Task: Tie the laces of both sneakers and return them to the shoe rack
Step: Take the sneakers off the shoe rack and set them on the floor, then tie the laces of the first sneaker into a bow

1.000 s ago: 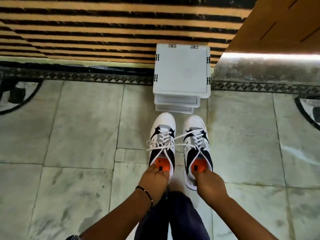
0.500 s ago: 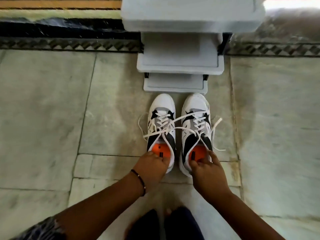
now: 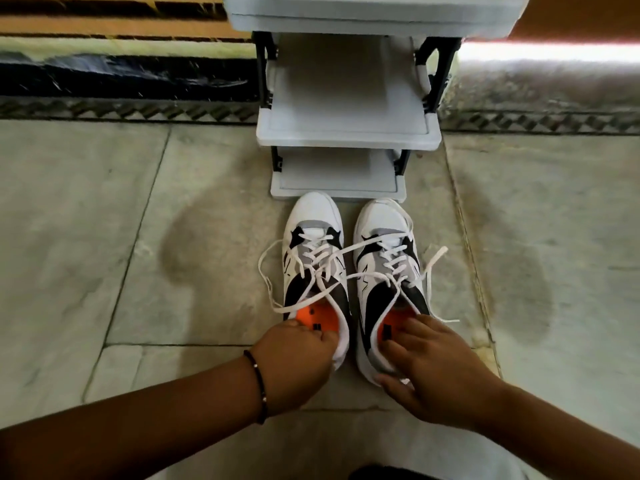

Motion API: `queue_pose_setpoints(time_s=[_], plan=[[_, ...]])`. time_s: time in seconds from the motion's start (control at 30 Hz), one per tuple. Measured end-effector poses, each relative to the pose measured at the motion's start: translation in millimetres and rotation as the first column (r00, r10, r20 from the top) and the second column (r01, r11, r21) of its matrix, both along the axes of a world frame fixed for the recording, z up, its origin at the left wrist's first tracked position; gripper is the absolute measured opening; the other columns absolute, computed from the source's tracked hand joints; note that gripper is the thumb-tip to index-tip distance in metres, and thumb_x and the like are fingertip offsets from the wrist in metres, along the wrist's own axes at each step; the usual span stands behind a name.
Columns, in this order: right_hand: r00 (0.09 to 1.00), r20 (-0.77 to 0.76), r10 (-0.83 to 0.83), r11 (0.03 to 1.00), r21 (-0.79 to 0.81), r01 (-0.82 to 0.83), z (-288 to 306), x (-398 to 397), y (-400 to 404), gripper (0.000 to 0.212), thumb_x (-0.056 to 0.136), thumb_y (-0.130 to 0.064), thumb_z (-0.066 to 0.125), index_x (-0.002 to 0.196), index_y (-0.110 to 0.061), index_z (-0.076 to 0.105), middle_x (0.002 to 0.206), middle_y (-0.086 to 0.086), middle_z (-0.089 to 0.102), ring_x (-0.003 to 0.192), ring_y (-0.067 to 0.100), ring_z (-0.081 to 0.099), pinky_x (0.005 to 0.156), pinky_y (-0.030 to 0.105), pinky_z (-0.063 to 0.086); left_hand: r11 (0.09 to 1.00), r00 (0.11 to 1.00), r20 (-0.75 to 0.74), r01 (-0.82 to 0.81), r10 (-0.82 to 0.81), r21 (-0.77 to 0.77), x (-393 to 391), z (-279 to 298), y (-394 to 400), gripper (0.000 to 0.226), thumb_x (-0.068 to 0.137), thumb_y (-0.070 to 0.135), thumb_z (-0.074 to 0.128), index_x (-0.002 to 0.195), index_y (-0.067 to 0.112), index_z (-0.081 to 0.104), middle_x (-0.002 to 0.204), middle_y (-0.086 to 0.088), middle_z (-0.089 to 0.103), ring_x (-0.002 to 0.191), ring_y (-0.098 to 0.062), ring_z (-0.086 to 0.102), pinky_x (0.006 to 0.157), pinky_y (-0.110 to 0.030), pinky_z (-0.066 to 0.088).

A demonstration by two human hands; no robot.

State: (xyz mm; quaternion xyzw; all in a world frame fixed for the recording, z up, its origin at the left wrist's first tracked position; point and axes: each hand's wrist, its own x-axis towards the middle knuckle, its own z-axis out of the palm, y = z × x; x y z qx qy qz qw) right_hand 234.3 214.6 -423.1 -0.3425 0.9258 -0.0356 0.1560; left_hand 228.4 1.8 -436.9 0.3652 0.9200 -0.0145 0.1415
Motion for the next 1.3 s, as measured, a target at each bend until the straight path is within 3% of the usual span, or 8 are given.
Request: queue_pose_setpoints(time_s=[0.1,0.27,0.43,0.63,0.77,0.87,1.13,1.3], plan=[[0.999,0.009,-0.035,0.997,-0.065,0.035,17.4,-4.5,-9.8,0.037,0.087,-0.046,0.043,0.105,-0.019,0.061,0.106,0.001,0.065,0.092,0.019,0.06,0.074,0.034,0.053,0.992,0.983,0.15,-0.118,0.11,0.042,-4.5,18.1,-0.4,0.045,0.09,0.045,0.042,0.116,0.008,0.048,0.109,-0.014,0.062,0.096,-0.032,0.058,0.081,-0.037,0.042],[0.997,-0.002,-0.08,0.996,0.026,0.08,23.9,-28.7,-31.6,0.053,0.088,-0.054,0.031,0.128,-0.025,0.049,0.138,0.002,0.048,0.129,0.021,0.04,0.105,0.043,0.035,0.727,0.846,0.312,-0.532,0.432,0.435,-27.9,41.2,-29.8,0.05,0.089,0.054,0.039,0.066,0.013,0.057,0.058,-0.003,0.058,0.057,-0.016,0.055,0.055,-0.026,0.04],[0.874,-0.046,-0.484,0.865,0.123,0.486,24.8,-69.2,-20.8,0.067,0.087,-0.061,0.034,0.141,-0.021,0.027,0.153,0.005,0.024,0.14,0.024,0.019,0.111,0.048,0.021,0.639,0.723,0.357,-0.69,0.591,0.34,-46.5,9.4,-62.1,0.049,0.088,0.047,0.041,0.078,0.005,0.065,0.077,-0.015,0.069,0.074,-0.027,0.063,0.072,-0.041,0.05],[0.787,-0.082,-0.612,0.788,-0.153,0.597,37.2,-80.4,-21.0,0.029,0.089,-0.035,0.051,0.105,-0.015,0.064,0.105,0.011,0.066,0.092,0.03,0.06,0.077,0.039,0.05,0.279,0.538,0.693,-0.843,0.48,0.461,-51.9,-9.9,-48.2,0.019,0.09,0.023,0.053,0.104,0.018,0.065,0.1,-0.001,0.067,0.078,-0.007,0.056,0.07,-0.024,0.044],[0.827,0.281,-0.486,0.816,-0.193,0.545,21.7,-71.0,-72.4,0.039,0.088,-0.039,0.051,0.065,-0.009,0.062,0.06,0.008,0.06,0.055,0.02,0.055,0.051,0.026,0.038,0.183,0.547,0.689,-0.827,0.474,0.531,-55.5,-12.2,-31.0,0.007,0.085,0.017,0.061,0.092,0.015,0.064,0.09,-0.001,0.064,0.079,-0.006,0.058,0.071,-0.018,0.049],[0.817,0.282,-0.504,0.782,-0.254,0.57,4.8,-72.7,-86.6,0.046,0.085,-0.042,0.055,0.056,-0.007,0.055,0.05,0.006,0.049,0.051,0.021,0.048,0.048,0.029,0.035,0.145,0.566,0.638,-0.796,0.523,0.587,-51.4,-21.2,-24.6,0.011,0.085,0.02,0.062,0.08,0.01,0.065,0.083,-0.008,0.069,0.081,-0.02,0.065,0.076,-0.034,0.053],[0.734,0.517,-0.44,0.46,-0.573,0.679,-13.8,-66.8,-95.8,0.008,0.082,-0.01,0.065,0.074,-0.01,0.065,0.073,0.002,0.064,0.064,0.01,0.056,0.062,0.024,0.045,-0.008,0.538,0.638,-0.761,0.551,0.649,-39.4,-25.0,-26.4,0.025,0.082,0.031,0.061,0.077,0.006,0.063,0.073,-0.005,0.067,0.073,-0.013,0.063,0.07,-0.031,0.051],[0.513,0.818,-0.261,-0.034,-0.539,0.842,-14.0,-71.1,-82.4,0.015,0.089,-0.005,0.055,0.077,-0.004,0.065,0.067,0.008,0.067,0.07,0.013,0.064,0.067,0.019,0.051,-0.138,0.524,0.713,-0.753,0.466,0.643,-48.2,-14.0,-31.7,0.023,0.091,0.019,0.053,0.071,0.013,0.063,0.066,0.005,0.069,0.067,-0.006,0.062,0.066,-0.023,0.052]])
